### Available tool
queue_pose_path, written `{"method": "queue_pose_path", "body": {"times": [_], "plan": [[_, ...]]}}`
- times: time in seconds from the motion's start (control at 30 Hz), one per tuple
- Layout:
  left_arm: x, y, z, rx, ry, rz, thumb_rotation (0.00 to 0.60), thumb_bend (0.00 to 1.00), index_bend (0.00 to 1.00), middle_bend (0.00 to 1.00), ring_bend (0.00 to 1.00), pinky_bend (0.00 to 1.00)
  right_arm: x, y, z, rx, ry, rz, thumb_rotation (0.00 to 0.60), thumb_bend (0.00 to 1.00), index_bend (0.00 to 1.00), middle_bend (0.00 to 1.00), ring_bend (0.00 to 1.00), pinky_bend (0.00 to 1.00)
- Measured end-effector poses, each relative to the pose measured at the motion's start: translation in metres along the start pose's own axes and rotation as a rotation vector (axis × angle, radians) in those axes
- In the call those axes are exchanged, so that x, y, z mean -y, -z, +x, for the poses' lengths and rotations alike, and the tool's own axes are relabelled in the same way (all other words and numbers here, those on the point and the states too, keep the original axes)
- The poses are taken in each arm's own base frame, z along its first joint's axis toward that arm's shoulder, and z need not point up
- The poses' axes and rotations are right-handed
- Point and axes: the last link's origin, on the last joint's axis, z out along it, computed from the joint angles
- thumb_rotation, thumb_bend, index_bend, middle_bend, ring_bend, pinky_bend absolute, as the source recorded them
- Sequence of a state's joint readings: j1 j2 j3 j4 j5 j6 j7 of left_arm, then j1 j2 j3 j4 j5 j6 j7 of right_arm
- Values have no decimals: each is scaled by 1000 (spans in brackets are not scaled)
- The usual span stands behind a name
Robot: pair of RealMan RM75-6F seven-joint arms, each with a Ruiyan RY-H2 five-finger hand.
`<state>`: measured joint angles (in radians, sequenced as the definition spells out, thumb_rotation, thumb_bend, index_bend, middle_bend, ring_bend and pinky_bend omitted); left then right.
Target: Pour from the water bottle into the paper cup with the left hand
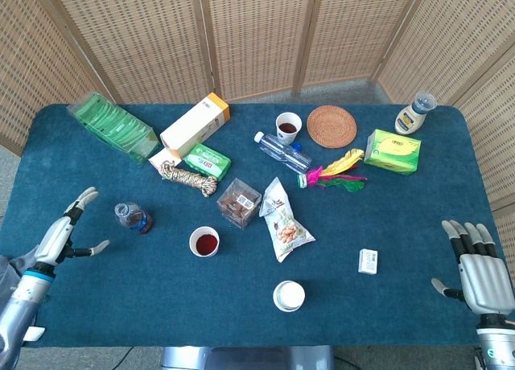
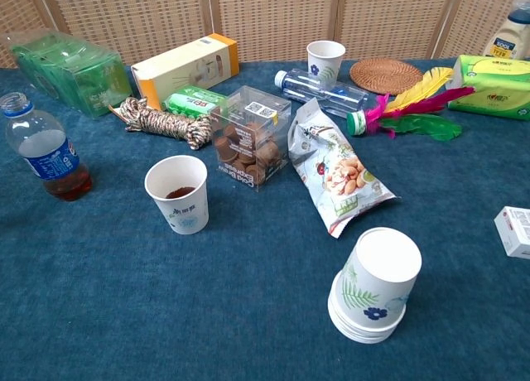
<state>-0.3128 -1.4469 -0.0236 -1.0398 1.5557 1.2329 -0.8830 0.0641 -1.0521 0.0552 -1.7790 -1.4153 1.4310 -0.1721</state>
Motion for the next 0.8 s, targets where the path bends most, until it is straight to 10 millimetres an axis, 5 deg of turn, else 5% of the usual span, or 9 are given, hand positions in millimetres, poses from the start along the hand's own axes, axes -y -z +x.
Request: {"method": "queue_pose_path", "body": {"times": [0.8], "plan": [[-15,-37,-32,73,45,-36,600,278,0,0,0,0,-3,-1,2,6,-19,-6,600,0,0,0,0,0]]}}
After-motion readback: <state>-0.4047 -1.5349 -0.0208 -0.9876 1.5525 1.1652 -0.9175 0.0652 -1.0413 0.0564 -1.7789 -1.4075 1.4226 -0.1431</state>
